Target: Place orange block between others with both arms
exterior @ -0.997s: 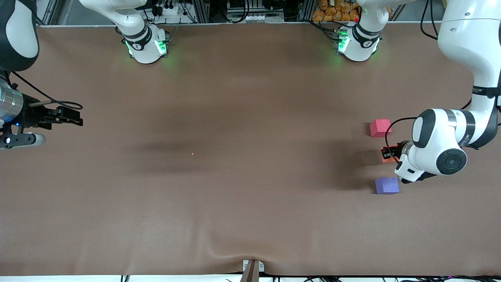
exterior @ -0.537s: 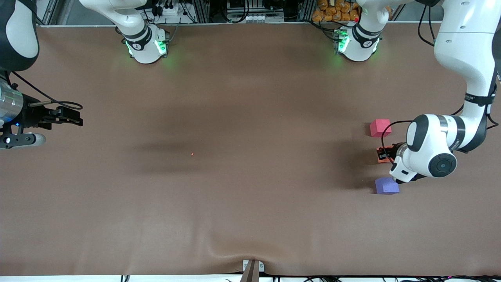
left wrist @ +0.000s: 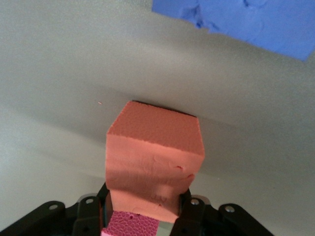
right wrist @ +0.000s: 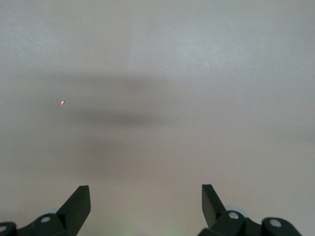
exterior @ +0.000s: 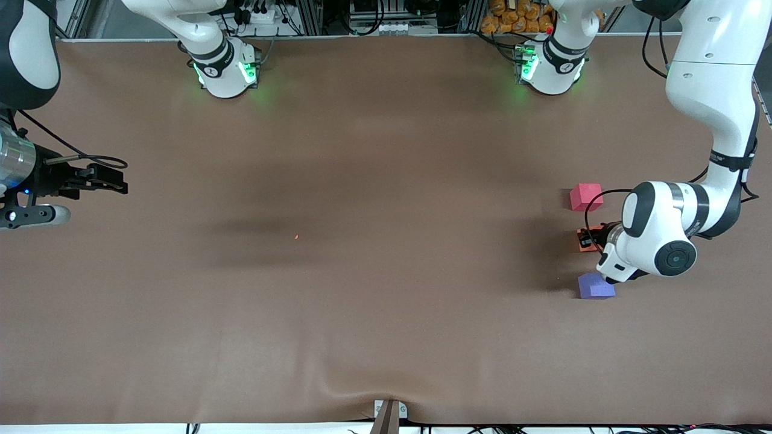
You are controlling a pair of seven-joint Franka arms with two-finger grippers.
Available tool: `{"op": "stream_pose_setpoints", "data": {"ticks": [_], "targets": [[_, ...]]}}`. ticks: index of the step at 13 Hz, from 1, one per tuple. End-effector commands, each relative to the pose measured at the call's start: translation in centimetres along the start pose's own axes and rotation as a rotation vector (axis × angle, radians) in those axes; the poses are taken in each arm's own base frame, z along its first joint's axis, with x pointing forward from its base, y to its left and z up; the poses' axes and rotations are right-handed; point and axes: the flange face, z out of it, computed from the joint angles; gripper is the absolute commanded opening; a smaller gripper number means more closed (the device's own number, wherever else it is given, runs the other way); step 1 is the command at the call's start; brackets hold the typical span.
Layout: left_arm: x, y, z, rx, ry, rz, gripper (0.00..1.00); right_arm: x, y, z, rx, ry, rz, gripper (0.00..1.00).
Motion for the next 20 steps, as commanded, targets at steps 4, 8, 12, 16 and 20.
{"op": "stream_pose_setpoints", "data": {"ticks": [4,8,12,16,20], "targets": [[0.8,0.6,1.7,0.011,0.011,0.029,1.00,-0.5,0.1,-0.2,-0.013,-0.005,-0.008,1.00],[-1.4,0.2,-4.9,0.007,0.090,0.030,1.00,-0.5,0.3,0.1,-0.012,-0.009,-0.006,1.00],[-4.6,0.4,-12.4,-0.027,0.204,0.043,1.00,-0.5,0.3,0.1,-0.012,-0.009,-0.006,1.00],[-9.0,-0.5,-19.5,-0.036,0.296,0.045,1.00,-0.4,0.3,0.1,-0.012,-0.009,-0.006,1.00],[-14.7,-0.9,-25.6,-0.067,0.364,0.105,1.00,-0.4,0.3,0.1,-0.012,-0.009,-0.006,1.00]]}}
